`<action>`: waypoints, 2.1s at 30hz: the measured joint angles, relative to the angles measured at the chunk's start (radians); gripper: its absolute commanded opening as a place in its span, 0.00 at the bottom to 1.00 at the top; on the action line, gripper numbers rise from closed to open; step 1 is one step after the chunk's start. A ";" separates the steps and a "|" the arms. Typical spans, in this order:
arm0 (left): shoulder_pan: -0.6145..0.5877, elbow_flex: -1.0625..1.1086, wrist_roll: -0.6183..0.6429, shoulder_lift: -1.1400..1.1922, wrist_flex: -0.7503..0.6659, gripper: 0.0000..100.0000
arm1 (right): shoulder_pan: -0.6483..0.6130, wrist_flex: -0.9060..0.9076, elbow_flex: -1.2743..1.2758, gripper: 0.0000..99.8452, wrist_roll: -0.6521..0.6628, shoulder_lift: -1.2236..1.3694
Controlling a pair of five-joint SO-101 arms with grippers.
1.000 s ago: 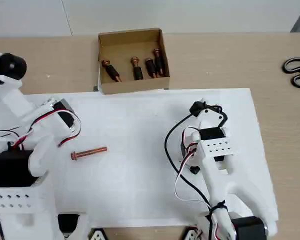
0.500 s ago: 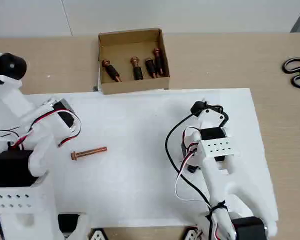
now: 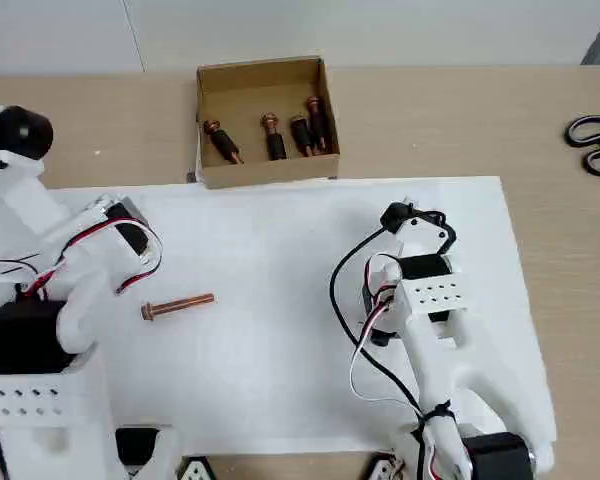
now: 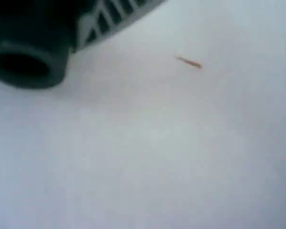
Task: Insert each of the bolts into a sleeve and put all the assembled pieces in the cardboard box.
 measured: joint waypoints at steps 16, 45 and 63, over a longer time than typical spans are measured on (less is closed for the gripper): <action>-0.028 -0.338 -0.057 0.189 0.054 0.01 | -0.003 0.089 -0.081 0.00 0.000 0.000; -0.071 -0.250 0.226 0.829 0.117 0.01 | 0.138 0.095 -0.081 0.00 0.000 0.000; 0.018 0.235 0.287 0.605 -0.207 0.01 | 0.247 0.173 -0.081 0.00 0.000 0.000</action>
